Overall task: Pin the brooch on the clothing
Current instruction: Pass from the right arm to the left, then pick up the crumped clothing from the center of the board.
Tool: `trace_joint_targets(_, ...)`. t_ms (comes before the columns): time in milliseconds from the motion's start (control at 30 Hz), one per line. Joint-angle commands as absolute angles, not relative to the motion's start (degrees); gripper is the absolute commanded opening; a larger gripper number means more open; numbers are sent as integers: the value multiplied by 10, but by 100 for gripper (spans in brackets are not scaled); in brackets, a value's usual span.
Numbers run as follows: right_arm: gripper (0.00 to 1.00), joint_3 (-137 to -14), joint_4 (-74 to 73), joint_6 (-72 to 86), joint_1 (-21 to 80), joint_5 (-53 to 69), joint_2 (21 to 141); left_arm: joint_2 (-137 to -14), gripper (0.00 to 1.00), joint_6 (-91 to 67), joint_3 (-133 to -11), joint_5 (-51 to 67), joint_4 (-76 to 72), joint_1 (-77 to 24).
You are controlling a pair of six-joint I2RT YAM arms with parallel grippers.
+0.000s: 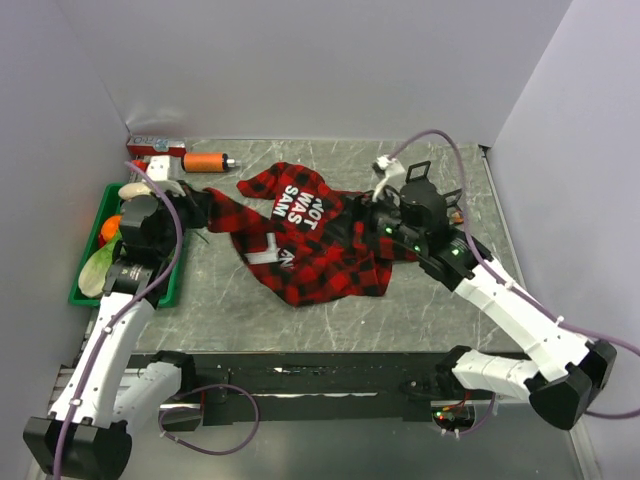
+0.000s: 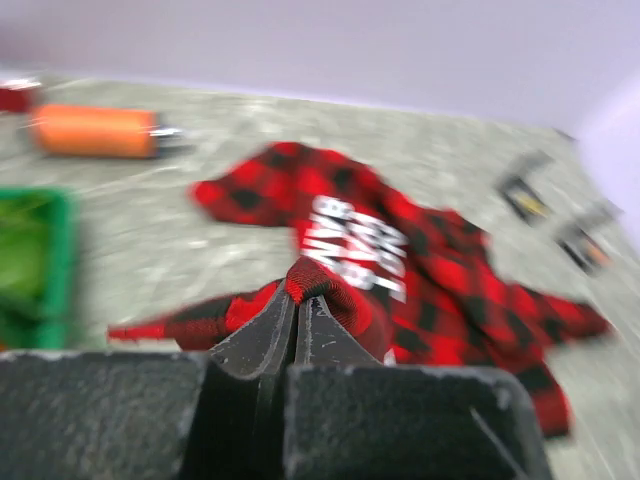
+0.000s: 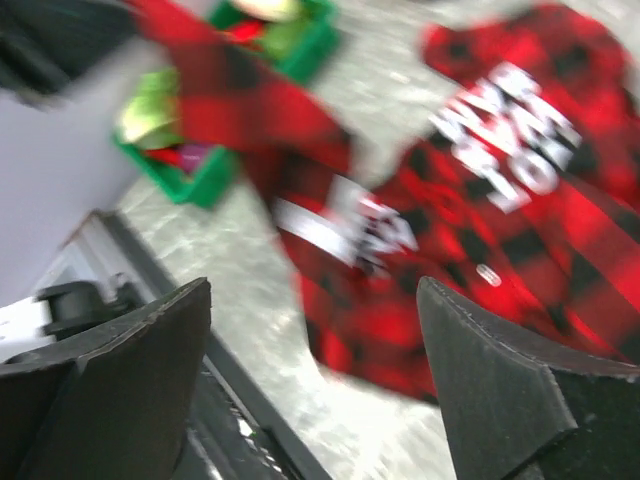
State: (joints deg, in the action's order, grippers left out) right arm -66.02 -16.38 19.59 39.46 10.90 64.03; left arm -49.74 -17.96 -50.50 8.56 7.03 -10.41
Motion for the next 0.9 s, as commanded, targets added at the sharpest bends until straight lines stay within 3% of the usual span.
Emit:
trace_joint_targets(0, 91, -591, -193, 218, 322, 64, 614, -502, 1, -193, -529, -27, 97, -75)
trace_joint_targets(533, 97, -416, -200, 280, 262, -34, 663, -497, 1, -178, -530, -74, 103, -76)
trace_joint_targets(867, 92, -341, -104, 337, 253, 36, 696, -494, 1, -178, -529, -70, 102, -76)
